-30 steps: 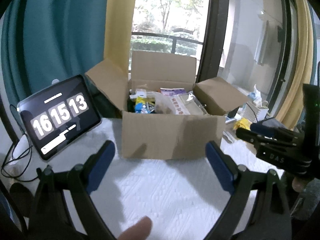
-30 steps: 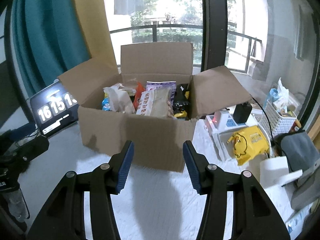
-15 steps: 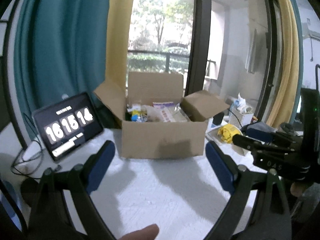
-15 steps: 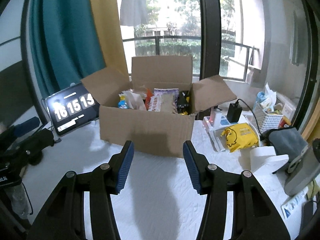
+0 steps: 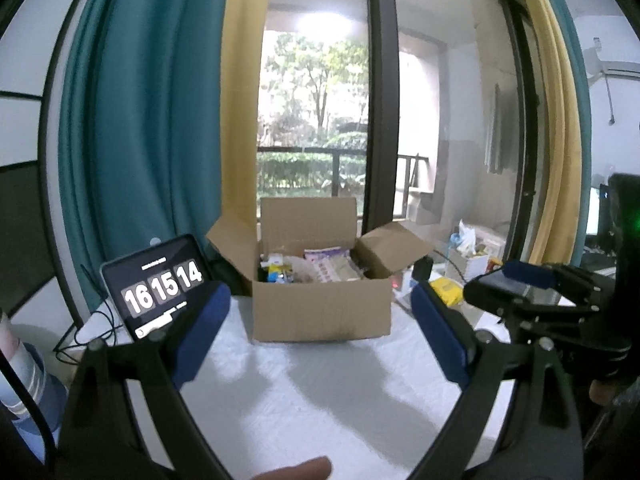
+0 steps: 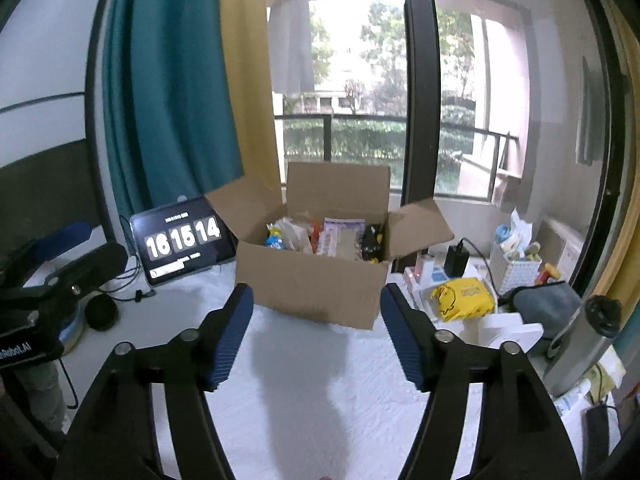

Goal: Organize snacks

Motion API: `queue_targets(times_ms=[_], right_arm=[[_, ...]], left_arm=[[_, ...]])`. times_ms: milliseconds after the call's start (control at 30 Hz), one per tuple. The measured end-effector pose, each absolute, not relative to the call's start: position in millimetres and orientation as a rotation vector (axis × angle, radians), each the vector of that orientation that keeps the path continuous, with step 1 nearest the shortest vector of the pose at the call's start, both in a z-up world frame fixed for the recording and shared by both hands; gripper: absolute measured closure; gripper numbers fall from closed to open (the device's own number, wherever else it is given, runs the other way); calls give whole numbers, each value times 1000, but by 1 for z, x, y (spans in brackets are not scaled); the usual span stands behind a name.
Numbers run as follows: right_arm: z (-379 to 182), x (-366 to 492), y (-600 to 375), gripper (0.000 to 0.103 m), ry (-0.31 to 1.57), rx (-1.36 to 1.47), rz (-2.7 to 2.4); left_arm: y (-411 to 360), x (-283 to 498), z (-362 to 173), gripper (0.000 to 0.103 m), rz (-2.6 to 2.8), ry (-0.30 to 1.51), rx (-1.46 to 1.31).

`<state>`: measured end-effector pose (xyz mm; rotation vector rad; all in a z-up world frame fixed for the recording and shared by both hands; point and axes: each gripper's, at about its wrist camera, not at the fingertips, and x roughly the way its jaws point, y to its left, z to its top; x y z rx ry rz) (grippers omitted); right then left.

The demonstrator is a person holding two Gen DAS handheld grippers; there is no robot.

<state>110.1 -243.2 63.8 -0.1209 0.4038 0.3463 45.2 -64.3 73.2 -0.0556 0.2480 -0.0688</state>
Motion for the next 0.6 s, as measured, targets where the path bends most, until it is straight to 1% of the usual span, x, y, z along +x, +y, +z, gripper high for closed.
queue_targets(times_ms=[167, 267, 300, 367, 600], right_arm=[[78, 89, -246, 30, 354, -120, 349], [85, 75, -248, 29, 324, -125, 339], [88, 70, -249, 28, 316, -124, 335], [90, 63, -252, 22, 310, -124, 329], [98, 38, -262, 16, 274, -103, 273]], left_arm=[[-69, 25, 82, 10, -70, 209, -54], [-74, 15, 90, 10, -50, 194, -7], [-75, 11, 92, 10, -39, 183, 1], [-73, 3, 97, 10, -29, 159, -4], [-68, -19, 107, 10, -4, 104, -26]])
